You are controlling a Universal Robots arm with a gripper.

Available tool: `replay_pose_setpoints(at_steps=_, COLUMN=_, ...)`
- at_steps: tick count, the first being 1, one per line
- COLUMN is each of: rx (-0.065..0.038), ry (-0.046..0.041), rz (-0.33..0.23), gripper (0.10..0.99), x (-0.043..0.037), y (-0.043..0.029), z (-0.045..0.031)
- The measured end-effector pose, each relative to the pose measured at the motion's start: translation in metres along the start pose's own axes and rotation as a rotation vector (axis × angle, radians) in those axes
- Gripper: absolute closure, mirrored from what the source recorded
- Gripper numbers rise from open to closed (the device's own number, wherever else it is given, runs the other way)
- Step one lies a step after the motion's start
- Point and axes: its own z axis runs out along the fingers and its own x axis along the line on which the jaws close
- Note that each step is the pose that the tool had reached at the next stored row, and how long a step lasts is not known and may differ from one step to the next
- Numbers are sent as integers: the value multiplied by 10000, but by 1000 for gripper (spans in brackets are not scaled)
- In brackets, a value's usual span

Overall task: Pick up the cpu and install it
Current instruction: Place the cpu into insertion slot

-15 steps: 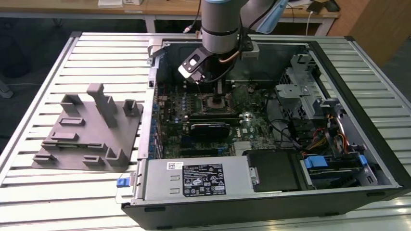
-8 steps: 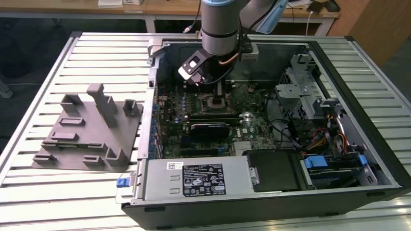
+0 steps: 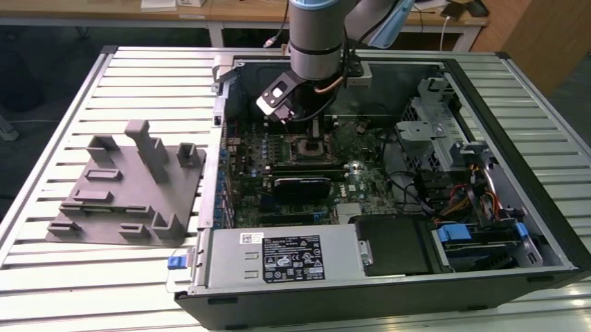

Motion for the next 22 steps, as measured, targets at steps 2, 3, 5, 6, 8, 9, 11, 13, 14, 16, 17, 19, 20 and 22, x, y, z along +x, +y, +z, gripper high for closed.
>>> replay_pose_setpoints(at_steps=2, rx=-2, ry=3, rz=0, gripper=980, x=0, y=0, z=1)
replay_pose_setpoints(at_steps=3, rx=-2, ry=4, rz=0, gripper=980, x=0, y=0, z=0)
replay_pose_setpoints(at_steps=5, rx=-9, ry=14, rz=1, gripper=980, x=2, y=2, z=-8)
replay_pose_setpoints(at_steps=6, rx=-10, ry=18, rz=1, gripper=980, x=2, y=3, z=-15)
replay_pose_setpoints(at_steps=8, rx=-2, ry=4, rz=0, gripper=980, x=-1, y=3, z=-43)
replay_pose_setpoints(at_steps=9, rx=-4, ry=6, rz=0, gripper=980, x=0, y=4, z=-56)
replay_pose_setpoints(at_steps=11, rx=-3, ry=3, rz=0, gripper=980, x=-2, y=6, z=-84)
replay_pose_setpoints(at_steps=13, rx=-4, ry=4, rz=0, gripper=980, x=-2, y=7, z=-103)
replay_pose_setpoints(at_steps=14, rx=-4, ry=4, rz=0, gripper=980, x=-2, y=8, z=-111)
replay_pose_setpoints(at_steps=16, rx=-5, ry=5, rz=0, gripper=980, x=-3, y=9, z=-130)
replay_pose_setpoints(at_steps=17, rx=-5, ry=4, rz=0, gripper=980, x=-3, y=9, z=-140)
replay_pose_setpoints(at_steps=19, rx=-9, ry=4, rz=0, gripper=980, x=-3, y=10, z=-157)
replay_pose_setpoints(at_steps=20, rx=-11, ry=4, rz=0, gripper=980, x=-4, y=11, z=-165)
replay_pose_setpoints(at_steps=22, rx=-12, ry=4, rz=0, gripper=980, x=-4, y=12, z=-179)
